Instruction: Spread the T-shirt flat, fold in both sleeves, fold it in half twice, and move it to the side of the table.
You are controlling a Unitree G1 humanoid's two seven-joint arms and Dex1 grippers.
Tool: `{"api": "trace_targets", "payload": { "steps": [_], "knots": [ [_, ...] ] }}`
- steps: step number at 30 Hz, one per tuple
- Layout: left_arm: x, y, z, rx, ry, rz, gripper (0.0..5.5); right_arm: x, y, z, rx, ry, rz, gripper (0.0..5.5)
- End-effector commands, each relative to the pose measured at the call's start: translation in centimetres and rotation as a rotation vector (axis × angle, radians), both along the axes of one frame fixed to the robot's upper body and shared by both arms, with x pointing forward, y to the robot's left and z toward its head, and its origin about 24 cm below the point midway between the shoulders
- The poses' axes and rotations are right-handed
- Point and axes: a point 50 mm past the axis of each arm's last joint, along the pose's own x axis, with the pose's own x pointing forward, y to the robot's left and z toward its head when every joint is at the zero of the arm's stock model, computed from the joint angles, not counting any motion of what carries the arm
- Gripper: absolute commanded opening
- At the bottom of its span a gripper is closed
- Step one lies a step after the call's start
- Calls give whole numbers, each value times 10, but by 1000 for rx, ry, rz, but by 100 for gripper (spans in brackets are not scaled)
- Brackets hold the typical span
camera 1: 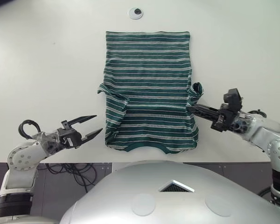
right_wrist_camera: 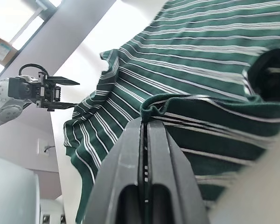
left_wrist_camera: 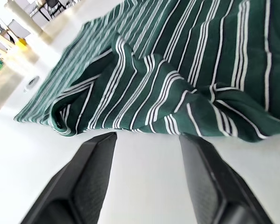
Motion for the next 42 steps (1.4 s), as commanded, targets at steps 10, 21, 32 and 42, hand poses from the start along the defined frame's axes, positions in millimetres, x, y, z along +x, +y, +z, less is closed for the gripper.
{"api": "trace_targets", "payload": {
  "steps": [10,21,32,42],
  "knots": [
    [-15,12,-11,250,-172,-267,245,8,24,-11,-45,5,58,80],
    [-23,-3,-22,268,-269,-440,297,-32,-55,-2,-432,-366,261,122],
    [-21,-24,-27,253,-281,-568,359,-74,-32,-48,-577,-778,704,200],
    [-24,-30,-27,246,-248,-612,247,-81,-18,-56,-539,-874,771,186]
  ]
}}
